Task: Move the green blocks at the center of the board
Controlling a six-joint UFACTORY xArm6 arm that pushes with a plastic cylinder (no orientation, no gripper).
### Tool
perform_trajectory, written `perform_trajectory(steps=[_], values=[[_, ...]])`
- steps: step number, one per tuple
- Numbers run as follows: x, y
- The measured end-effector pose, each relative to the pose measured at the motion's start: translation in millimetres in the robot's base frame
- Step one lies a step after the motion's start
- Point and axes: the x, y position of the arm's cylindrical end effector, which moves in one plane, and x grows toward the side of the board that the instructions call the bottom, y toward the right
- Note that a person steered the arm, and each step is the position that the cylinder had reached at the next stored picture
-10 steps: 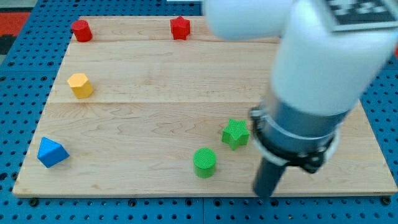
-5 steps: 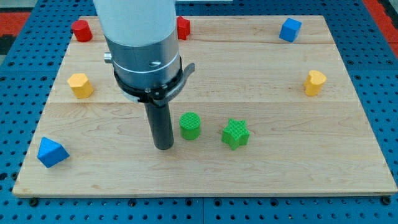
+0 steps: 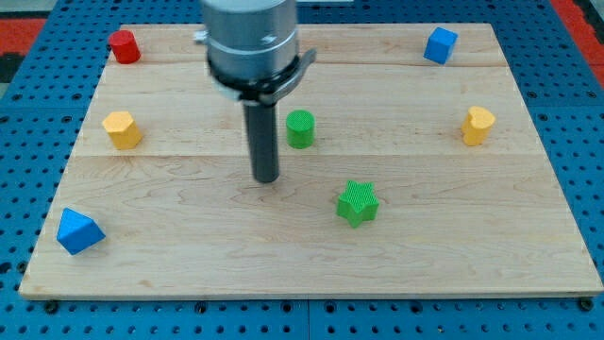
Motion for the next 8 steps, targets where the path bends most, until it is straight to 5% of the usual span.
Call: perform_trajectory(steps=[2,3,6,8], values=[[76,29],[70,98],[-39,148],[-48,146]])
